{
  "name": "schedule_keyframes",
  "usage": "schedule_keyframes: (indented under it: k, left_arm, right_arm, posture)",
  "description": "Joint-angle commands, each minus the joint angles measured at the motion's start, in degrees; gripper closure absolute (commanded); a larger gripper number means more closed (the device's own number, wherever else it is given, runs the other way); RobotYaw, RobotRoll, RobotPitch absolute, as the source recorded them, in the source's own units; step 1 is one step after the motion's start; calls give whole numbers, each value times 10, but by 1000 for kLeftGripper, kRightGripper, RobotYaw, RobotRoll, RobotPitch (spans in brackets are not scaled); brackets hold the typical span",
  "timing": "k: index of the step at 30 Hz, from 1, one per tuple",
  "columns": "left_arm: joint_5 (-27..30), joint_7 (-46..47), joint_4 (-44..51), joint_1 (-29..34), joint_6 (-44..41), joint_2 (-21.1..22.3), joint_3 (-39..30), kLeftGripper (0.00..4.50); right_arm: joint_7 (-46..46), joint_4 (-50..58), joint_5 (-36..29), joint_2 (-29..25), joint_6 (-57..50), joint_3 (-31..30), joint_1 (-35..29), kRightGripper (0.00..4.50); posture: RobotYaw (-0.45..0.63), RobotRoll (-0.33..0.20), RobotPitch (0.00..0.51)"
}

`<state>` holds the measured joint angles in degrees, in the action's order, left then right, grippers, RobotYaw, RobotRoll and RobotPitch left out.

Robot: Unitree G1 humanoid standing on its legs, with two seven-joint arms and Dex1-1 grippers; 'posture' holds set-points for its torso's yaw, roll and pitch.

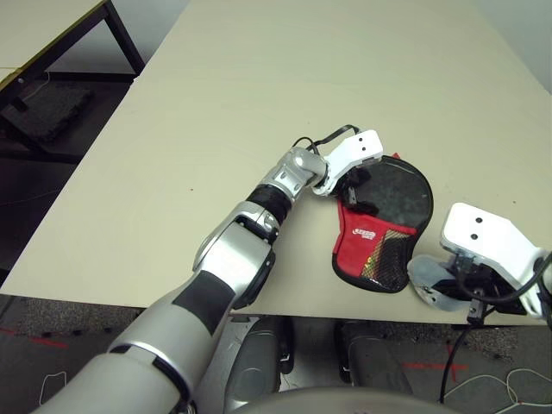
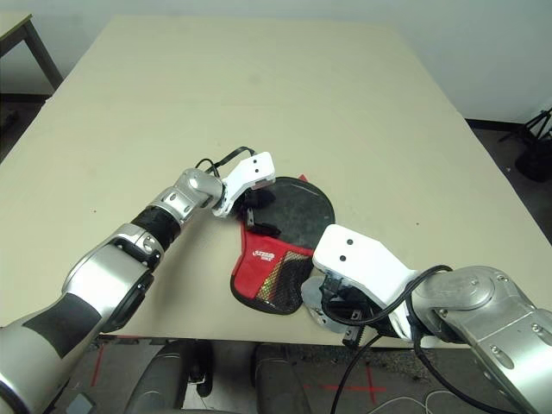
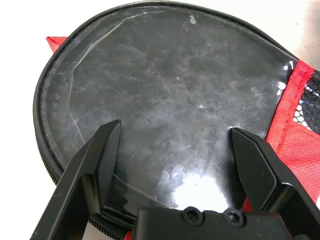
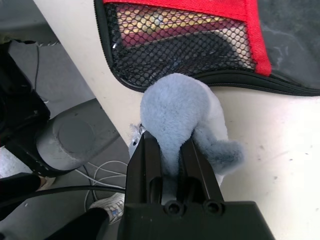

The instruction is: Store the ping-pong paddle in its case and zip it.

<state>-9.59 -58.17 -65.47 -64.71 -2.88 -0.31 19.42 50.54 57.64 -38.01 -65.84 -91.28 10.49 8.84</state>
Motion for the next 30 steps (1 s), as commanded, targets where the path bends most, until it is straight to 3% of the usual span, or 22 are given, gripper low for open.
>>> schedule_keyframes:
  k: [1,6,11,13,17,21,26,30]
  left_arm:
    - [-53,24,-61,44,-24,12,36,0]
    - [-10,0,-14,41,-17,24,-3,0]
    - [68,-37,106,53,-93,40,-70,0]
    - [115,-7,182,66,-129,56,-122,0]
    - [157,107,250,90,-122,79,-208,0]
    - [175,235,248,121,-53,107,-285,0]
    - [169,345,233,170,22,139,-328,0]
    - [163,403,244,220,65,153,-339,0]
  right_arm:
    - [2,-16,-32,19,-10,0,5,3982]
    - [28,-102,-108,35,-12,66,35,2293]
    - [25,-238,-163,34,-12,123,89,772]
    - [-47,-347,-101,83,34,126,171,140]
    - [-185,-516,39,159,201,91,258,30]
    - [-269,-651,138,255,411,76,287,30]
    - [-324,-844,224,311,649,67,316,30]
    - [-352,-988,301,309,822,31,346,30]
  posture:
    - [-113,0,173]
    - [-95,0,159]
    - [-59,0,147]
    - [-34,0,142]
    - [5,0,134]
    - [36,0,131]
    - [76,0,131]
    - [114,0,132]
